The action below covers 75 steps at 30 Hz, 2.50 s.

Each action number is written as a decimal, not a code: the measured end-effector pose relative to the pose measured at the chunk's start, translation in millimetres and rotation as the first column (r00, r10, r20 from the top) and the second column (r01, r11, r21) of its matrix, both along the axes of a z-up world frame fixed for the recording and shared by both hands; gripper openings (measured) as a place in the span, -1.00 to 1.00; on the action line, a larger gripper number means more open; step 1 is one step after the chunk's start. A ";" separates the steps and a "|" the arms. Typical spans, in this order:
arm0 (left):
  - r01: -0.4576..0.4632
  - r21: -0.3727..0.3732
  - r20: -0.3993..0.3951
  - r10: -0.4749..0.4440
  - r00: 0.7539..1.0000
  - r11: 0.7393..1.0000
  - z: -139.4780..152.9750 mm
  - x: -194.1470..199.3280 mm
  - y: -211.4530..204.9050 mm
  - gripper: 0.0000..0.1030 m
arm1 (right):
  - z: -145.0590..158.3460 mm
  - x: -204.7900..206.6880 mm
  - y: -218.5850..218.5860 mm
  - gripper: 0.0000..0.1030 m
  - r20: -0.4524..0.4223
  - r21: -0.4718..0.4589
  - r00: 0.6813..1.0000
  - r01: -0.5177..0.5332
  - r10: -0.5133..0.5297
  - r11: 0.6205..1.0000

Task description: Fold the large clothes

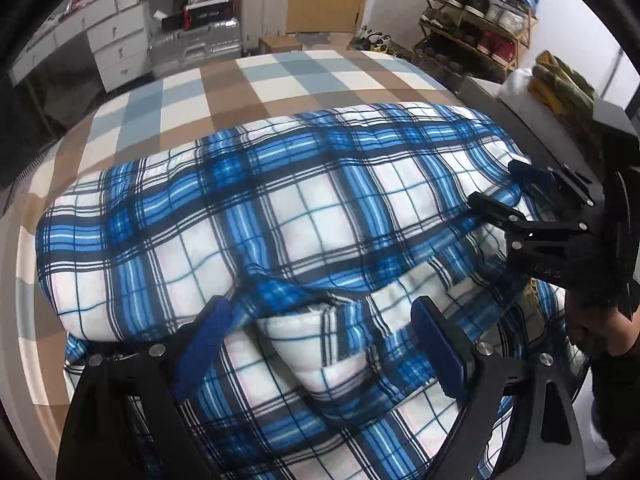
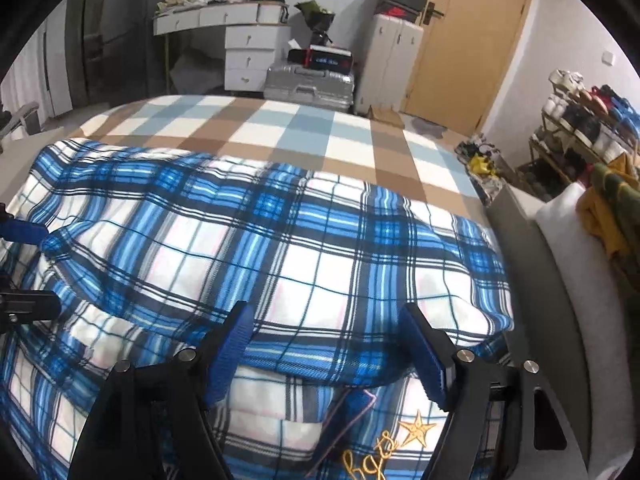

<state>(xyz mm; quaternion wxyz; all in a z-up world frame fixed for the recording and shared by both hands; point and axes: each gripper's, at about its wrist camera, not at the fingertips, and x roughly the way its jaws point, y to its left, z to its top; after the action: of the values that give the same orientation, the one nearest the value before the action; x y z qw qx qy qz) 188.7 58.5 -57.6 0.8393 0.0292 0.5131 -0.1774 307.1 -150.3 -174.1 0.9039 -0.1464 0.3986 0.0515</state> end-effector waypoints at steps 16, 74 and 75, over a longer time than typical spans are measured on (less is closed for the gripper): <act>-0.097 0.100 0.125 0.084 0.989 0.990 36.8 9.6 27.7 0.72 | 17.2 8.8 -15.0 0.73 -0.020 -0.008 0.998 -0.052 0.052 0.999; -0.335 0.082 0.388 0.279 0.878 0.939 72.2 -168.5 59.0 0.73 | 113.6 -143.9 -44.1 0.83 0.194 0.397 0.973 -0.194 0.125 0.897; -0.341 0.074 0.407 0.283 0.868 0.937 76.4 -167.7 58.3 0.73 | 122.6 -158.8 -43.4 0.86 0.228 0.420 0.965 -0.218 0.130 0.881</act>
<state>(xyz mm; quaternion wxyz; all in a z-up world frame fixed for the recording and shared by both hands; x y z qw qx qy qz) 21.0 116.8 18.8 0.9377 0.0408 0.3449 0.0076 148.3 -193.8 -51.4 0.9395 0.0225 0.2721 0.2071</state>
